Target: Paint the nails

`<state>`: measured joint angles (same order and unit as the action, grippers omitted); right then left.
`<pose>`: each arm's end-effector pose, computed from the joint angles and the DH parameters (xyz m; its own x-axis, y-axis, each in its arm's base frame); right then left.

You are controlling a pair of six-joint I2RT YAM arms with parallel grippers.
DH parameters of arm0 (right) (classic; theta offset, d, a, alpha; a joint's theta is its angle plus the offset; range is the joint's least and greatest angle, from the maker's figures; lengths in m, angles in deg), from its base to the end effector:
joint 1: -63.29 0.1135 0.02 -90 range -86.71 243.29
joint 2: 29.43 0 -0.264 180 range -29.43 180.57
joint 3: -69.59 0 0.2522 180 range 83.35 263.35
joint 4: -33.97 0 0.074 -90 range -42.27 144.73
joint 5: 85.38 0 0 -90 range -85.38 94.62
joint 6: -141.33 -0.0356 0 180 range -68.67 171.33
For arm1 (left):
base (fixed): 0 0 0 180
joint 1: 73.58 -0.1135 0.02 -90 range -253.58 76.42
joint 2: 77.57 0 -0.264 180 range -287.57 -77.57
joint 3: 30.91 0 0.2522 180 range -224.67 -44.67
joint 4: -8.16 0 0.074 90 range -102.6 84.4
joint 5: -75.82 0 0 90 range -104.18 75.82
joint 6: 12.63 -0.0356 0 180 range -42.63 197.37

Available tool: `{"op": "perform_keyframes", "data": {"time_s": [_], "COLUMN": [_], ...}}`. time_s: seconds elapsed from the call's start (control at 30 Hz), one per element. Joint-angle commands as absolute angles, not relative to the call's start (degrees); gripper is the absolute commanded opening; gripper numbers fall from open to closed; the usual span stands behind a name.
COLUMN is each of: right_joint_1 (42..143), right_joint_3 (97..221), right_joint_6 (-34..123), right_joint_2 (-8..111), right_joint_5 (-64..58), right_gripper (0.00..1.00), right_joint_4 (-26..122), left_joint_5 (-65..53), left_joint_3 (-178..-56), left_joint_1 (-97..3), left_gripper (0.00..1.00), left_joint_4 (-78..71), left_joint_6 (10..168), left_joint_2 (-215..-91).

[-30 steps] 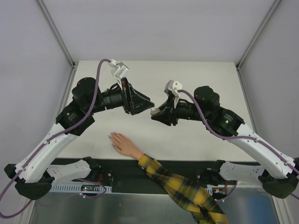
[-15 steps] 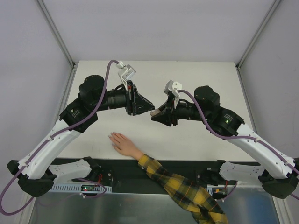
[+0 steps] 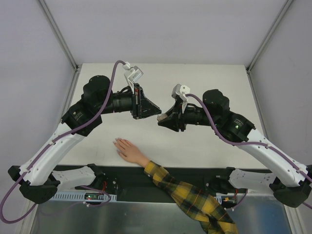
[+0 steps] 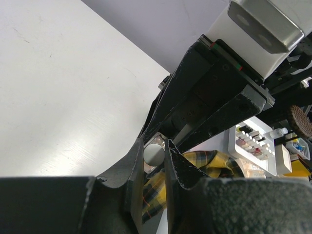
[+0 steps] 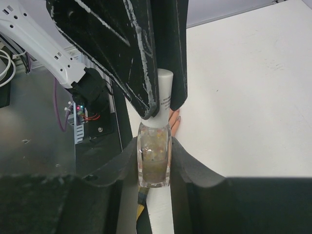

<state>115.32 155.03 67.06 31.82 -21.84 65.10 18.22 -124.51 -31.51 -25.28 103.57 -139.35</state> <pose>0.1279 0.1896 0.4355 0.1936 -0.1465 -0.9701 -0.9614 0.1687 -0.2173 0.1457 -0.1572 0.4762 -0.4441 -0.1013 -0.8902 0.8551 0.2487 -0.4549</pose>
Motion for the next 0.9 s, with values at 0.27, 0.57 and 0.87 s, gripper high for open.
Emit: {"op": "perform_keyframes", "data": {"time_s": [0.27,0.57,0.87], "right_joint_1": [115.23,115.15,115.23], "right_joint_3": [156.21,155.95,155.86], "right_joint_6": [68.29,67.94,67.77], "right_joint_2": [31.56,31.48,31.21], "right_joint_5": [-23.86,-24.82,-24.47], "right_gripper": [0.00,0.00,0.00], "right_joint_4": [63.12,62.76,62.50], "left_joint_5": [14.12,13.07,13.77], "left_joint_3": [-128.43,-129.31,-129.93], "left_joint_1": [-31.21,-31.30,-31.30], "left_gripper": [0.00,0.00,0.00], "left_joint_4": [-27.57,-27.48,-27.48], "left_joint_6": [102.60,102.68,102.60], "left_joint_2": [-139.36,-139.45,-139.89]}}
